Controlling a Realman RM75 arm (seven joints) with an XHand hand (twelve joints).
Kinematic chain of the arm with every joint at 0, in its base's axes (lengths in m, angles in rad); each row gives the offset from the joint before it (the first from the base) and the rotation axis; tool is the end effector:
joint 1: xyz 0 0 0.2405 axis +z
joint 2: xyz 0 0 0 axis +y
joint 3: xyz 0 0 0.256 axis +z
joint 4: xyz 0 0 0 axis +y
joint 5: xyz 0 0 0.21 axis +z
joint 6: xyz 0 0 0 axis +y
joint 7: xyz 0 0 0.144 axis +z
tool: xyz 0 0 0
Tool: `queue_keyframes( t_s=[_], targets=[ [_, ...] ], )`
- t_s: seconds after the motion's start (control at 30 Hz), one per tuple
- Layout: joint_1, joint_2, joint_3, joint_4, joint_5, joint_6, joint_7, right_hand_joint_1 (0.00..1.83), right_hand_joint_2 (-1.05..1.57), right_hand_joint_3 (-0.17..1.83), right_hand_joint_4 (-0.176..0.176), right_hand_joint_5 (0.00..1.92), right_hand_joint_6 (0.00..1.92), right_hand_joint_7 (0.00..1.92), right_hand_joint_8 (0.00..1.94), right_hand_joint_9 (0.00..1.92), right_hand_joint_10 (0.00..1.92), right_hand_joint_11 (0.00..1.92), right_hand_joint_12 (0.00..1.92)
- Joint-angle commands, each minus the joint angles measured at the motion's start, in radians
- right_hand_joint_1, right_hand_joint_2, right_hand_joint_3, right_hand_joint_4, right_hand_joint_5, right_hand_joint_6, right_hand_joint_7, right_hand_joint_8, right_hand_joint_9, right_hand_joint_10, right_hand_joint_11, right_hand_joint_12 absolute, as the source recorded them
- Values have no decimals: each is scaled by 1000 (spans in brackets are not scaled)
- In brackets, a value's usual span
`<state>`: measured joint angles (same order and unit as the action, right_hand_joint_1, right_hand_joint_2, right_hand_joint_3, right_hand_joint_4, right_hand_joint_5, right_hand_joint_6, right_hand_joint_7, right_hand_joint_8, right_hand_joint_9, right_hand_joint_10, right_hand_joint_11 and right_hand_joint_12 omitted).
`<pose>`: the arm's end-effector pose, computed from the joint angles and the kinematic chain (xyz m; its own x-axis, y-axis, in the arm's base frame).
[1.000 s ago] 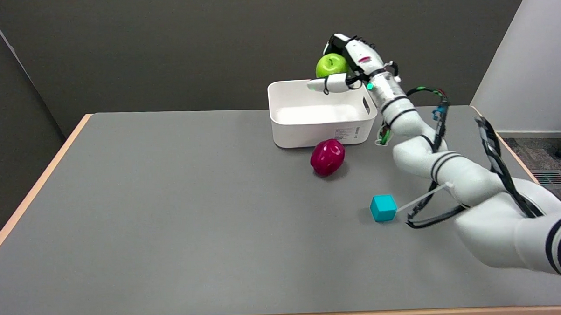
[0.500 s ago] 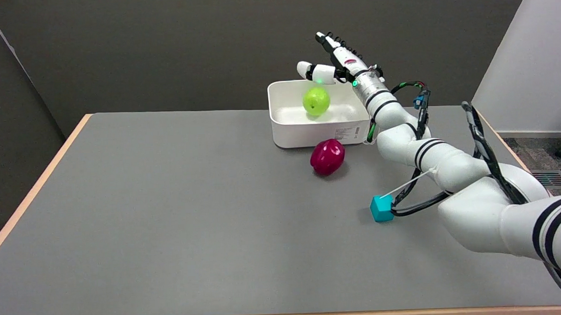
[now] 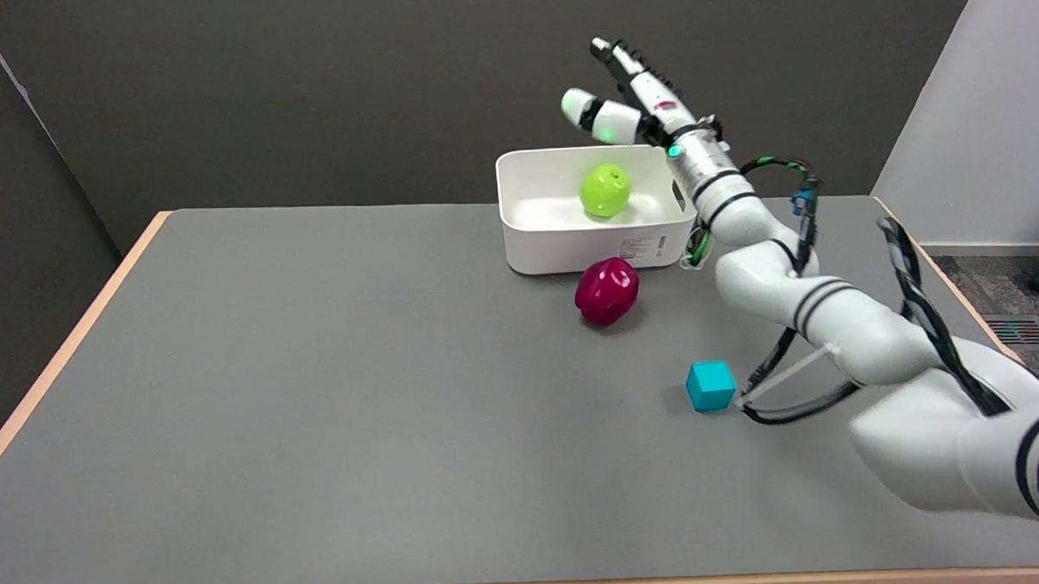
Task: Place the green apple into the white box.
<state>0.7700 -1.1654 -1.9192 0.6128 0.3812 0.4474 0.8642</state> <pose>-0.1833 -0.5066 0.3818 0.7444 0.2152 0.6321 -0.6307 -0.0842 0.7715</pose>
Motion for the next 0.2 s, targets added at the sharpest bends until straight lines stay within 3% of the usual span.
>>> queue_keyframes(
  t_s=[0.03, 0.2],
  targets=[
    [-701, 310, 214, 765, 424, 622, 3, 260, 685, 842, 81, 90, 308, 130, 225, 24, 507, -1, 834],
    [-886, 268, 318, 804, 444, 777, 12, 257, 649, 930, 76, 112, 377, 158, 276, 43, 571, -1, 893]
  ],
)
